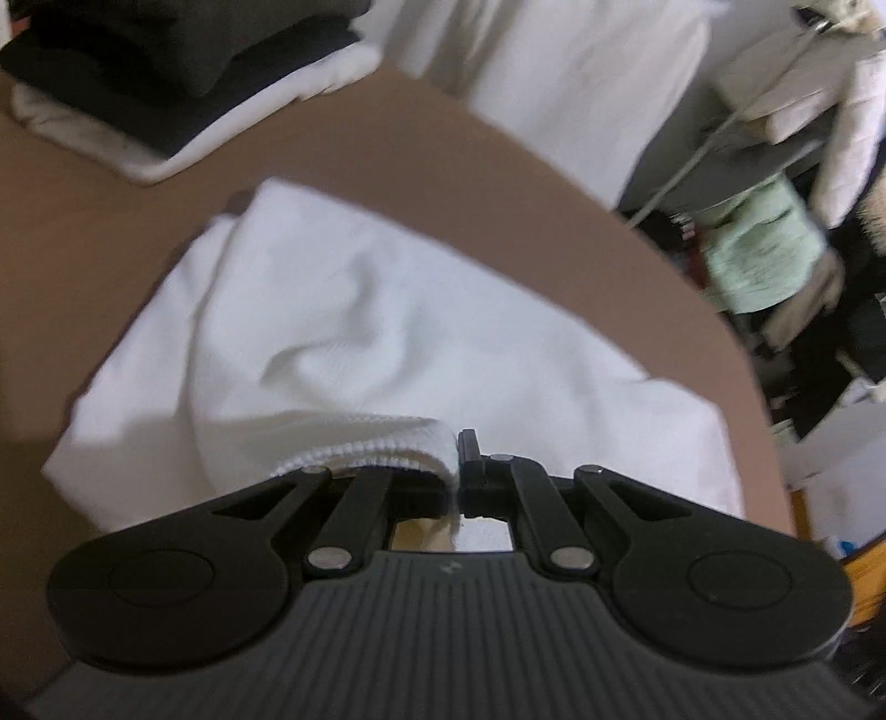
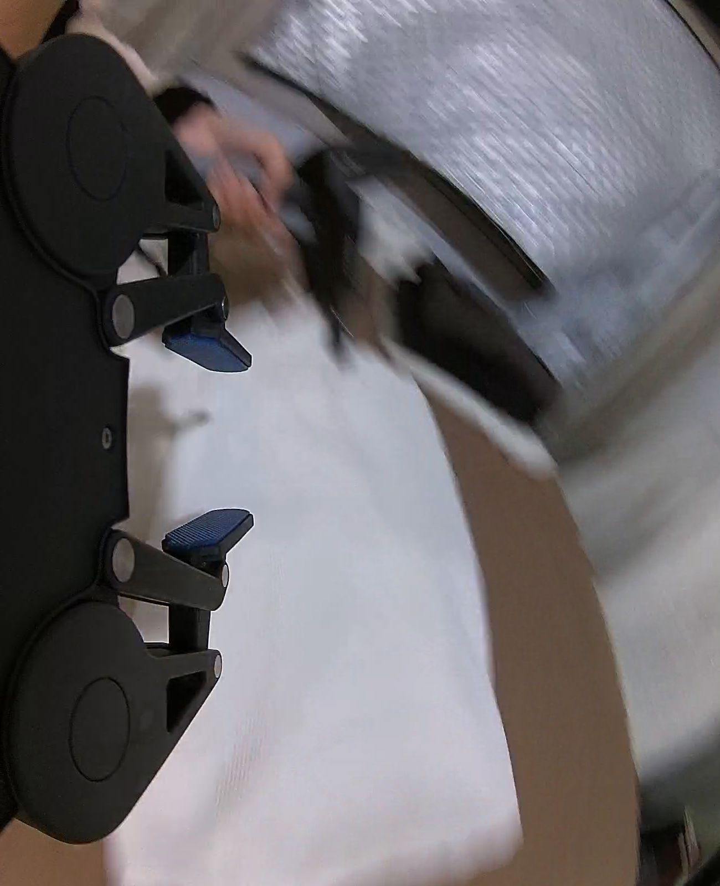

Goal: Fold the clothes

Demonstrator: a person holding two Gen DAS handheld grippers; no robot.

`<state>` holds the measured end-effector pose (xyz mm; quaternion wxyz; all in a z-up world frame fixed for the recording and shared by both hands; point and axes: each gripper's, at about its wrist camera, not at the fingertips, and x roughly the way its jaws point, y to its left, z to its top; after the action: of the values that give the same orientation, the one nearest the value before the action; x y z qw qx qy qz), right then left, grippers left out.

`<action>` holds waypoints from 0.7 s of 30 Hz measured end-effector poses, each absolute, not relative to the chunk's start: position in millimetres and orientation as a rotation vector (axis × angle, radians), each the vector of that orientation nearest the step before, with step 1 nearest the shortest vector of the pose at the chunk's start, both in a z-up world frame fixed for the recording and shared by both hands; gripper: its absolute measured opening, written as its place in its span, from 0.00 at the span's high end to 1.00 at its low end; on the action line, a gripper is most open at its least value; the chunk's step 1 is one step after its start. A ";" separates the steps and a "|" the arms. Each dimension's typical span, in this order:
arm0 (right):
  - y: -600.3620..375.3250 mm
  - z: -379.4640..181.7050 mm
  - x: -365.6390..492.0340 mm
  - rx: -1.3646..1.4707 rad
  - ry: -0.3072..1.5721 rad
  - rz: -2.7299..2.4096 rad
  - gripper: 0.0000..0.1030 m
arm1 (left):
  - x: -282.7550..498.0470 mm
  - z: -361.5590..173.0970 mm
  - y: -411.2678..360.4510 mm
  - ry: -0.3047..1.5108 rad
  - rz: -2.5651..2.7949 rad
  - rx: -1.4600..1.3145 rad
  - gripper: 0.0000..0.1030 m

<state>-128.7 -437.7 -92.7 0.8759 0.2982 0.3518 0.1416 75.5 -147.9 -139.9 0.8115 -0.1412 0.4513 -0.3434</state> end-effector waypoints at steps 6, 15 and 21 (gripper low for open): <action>-342.1 -122.2 -60.7 0.399 0.880 0.301 0.42 | 71.3 -139.8 -131.0 0.970 -0.748 -0.391 0.97; -288.8 -135.4 -98.7 0.050 0.925 0.200 0.42 | 59.4 -131.8 -122.9 0.891 -0.693 -0.286 0.97; -314.2 -134.1 -94.7 0.205 0.879 0.040 0.40 | 56.0 -127.7 -111.2 0.887 -0.710 -0.331 0.97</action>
<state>-94.7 -314.2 -134.1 0.8996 0.0992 0.4248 0.0192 56.0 -111.2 -127.7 0.8298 -0.1561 0.4182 -0.3349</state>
